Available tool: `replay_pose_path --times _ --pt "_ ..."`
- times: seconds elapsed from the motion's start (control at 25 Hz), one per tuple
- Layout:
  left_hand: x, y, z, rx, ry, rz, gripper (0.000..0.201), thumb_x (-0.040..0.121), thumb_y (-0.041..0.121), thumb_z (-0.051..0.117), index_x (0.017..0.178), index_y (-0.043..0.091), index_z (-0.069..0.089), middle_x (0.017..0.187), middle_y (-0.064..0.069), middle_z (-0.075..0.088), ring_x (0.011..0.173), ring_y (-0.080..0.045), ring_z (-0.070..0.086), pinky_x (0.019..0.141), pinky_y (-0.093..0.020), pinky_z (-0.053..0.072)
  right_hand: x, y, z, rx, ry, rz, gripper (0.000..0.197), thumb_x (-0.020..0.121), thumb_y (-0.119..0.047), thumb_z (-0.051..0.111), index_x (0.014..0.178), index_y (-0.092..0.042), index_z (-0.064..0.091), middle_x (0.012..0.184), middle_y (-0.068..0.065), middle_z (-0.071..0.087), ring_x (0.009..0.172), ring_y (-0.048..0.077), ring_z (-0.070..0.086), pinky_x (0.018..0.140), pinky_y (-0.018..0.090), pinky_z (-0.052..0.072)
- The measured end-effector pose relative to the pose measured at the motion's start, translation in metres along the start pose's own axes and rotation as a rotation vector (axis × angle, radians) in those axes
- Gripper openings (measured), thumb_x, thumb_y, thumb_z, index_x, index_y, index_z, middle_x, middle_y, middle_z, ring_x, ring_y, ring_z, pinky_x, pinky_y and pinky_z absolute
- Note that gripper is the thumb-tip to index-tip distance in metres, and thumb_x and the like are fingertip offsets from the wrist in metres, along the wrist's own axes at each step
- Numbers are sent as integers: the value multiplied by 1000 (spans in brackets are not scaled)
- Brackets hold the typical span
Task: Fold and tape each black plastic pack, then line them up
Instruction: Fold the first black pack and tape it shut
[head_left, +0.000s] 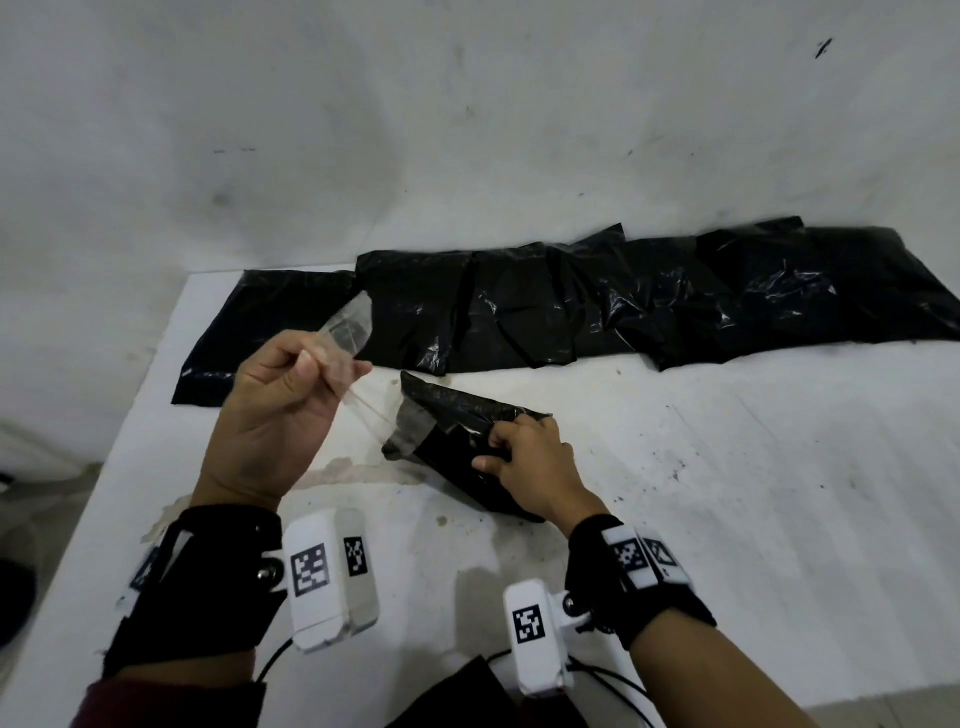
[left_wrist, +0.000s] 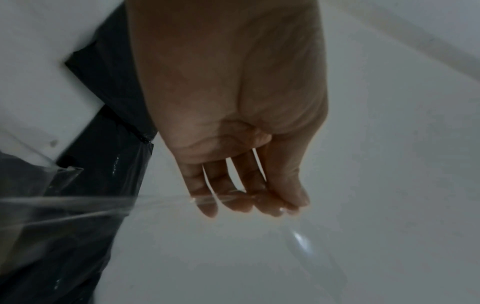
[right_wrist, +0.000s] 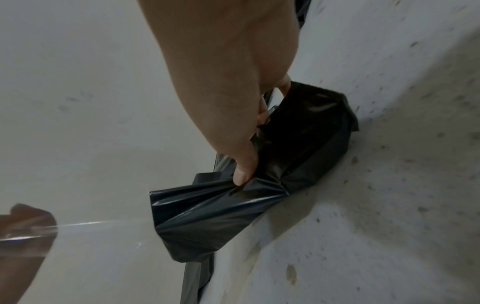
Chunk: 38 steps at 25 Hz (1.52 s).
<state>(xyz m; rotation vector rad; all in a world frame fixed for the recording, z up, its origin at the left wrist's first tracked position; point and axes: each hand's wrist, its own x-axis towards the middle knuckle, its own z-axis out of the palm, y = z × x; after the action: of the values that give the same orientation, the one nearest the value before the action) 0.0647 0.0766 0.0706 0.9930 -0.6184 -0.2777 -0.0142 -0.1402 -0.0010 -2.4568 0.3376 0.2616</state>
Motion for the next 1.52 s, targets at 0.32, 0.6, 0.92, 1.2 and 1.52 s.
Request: replay_pose_path --times 0.32,0.6,0.92,1.2,1.52 --pt "-5 63 -57 -898 470 -143 39 97 25 31 97 -13 33 85 -44 33 71 -45 34 90 -26 27 0 1 7 -57 9 -33 17 89 -33 60 100 -23 53 112 0 48 112 25 34 90 41 36" --pt "9 73 -46 546 393 45 6 82 27 63 86 25 60 76 10 60 65 -7 52 61 -16 44 0 2 -14 40 -119 -43 35 72 -57 70 77 -26 56 89 -8 56 96 16 51 84 36 40" --pt "4 32 5 1066 103 -325 60 55 17 85 98 39 50 87 4 63 69 -8 48 66 -16 41 -8 -3 -27 -312 -235 -192 29 83 -31 67 108 -17 62 117 3 49 112 26 42 88 36 33" --pt "-10 -31 10 1238 -218 -569 77 53 33 88 111 47 39 99 11 56 90 1 41 71 -18 35 -13 -2 -35 -455 -195 -228 28 88 -19 59 116 -15 60 124 5 50 115 27 44 91 40 35" --pt "-18 -60 5 1242 -152 -429 67 64 13 82 108 42 41 78 9 59 80 -11 51 72 -25 44 -11 7 -39 -355 -215 -239 23 88 -16 59 110 -14 62 118 3 54 110 26 48 88 37 38"
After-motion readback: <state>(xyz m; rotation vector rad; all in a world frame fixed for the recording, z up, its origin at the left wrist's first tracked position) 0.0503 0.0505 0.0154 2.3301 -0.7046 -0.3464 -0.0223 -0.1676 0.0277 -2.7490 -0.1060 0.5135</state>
